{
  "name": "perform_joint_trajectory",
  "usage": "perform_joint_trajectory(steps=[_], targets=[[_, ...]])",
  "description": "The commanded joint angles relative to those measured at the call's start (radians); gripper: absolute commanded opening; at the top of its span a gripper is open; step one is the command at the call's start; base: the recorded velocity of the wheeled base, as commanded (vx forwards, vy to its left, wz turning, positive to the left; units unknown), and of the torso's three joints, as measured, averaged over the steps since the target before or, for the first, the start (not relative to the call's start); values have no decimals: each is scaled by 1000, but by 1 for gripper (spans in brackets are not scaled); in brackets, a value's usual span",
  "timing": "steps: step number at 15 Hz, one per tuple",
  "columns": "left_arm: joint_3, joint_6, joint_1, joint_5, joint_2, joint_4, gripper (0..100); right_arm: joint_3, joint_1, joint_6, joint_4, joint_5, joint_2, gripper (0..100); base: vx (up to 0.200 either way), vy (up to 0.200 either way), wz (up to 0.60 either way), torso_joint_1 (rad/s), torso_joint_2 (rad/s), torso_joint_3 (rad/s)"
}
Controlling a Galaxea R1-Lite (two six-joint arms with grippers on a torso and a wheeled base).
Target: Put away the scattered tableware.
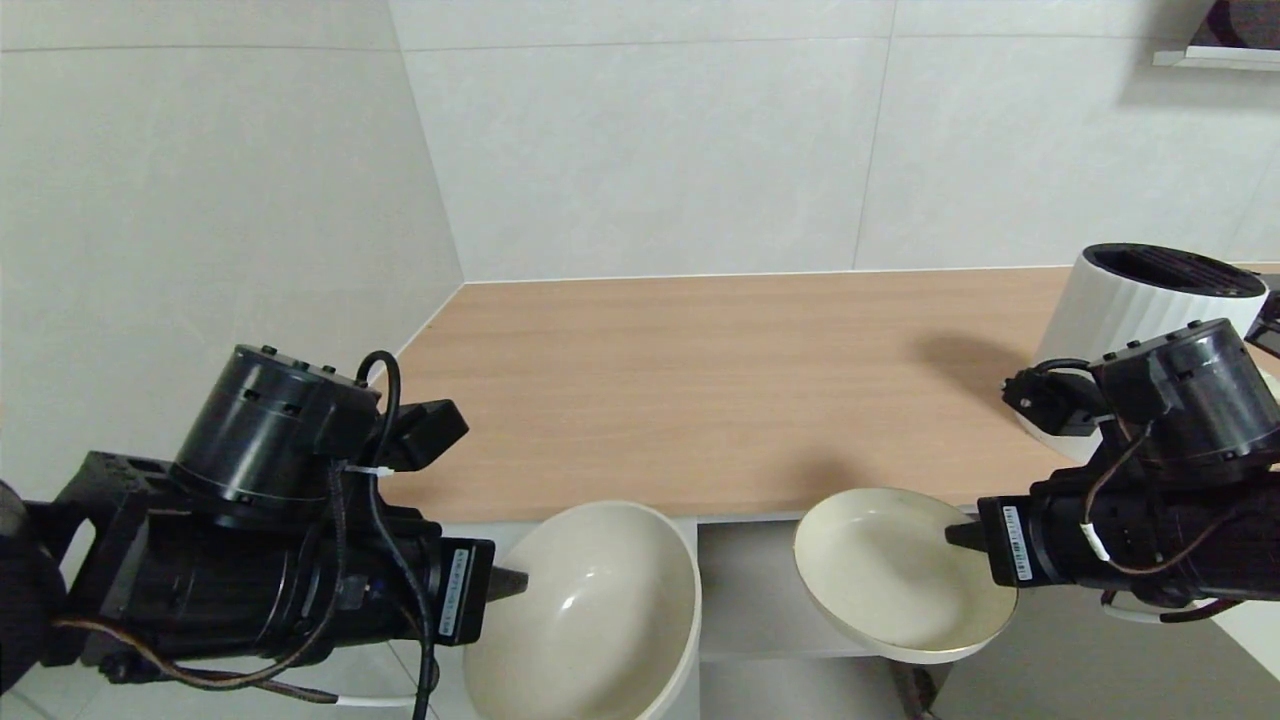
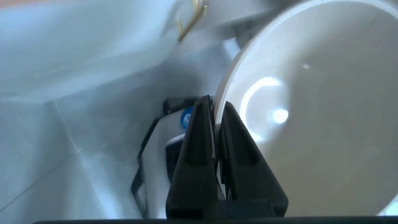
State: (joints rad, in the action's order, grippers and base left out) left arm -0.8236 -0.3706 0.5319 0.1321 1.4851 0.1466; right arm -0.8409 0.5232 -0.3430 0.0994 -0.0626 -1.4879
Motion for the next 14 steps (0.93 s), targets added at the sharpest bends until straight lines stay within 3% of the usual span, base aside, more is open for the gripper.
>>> perform_joint_trajectory(steps=[1, 6, 14], targets=[[0, -1, 7, -2, 1, 2, 0, 8, 8, -1, 0, 0, -3, 0, 0, 0, 0, 0, 0, 0], [-2, -1, 11, -3, 0, 2, 0, 14, 12, 16, 0, 0, -3, 0, 0, 0, 0, -36, 76, 50], [-2, -1, 11, -8, 3, 1, 0, 22, 23, 18, 0, 1, -5, 0, 0, 0, 0, -183, 460, 268]])
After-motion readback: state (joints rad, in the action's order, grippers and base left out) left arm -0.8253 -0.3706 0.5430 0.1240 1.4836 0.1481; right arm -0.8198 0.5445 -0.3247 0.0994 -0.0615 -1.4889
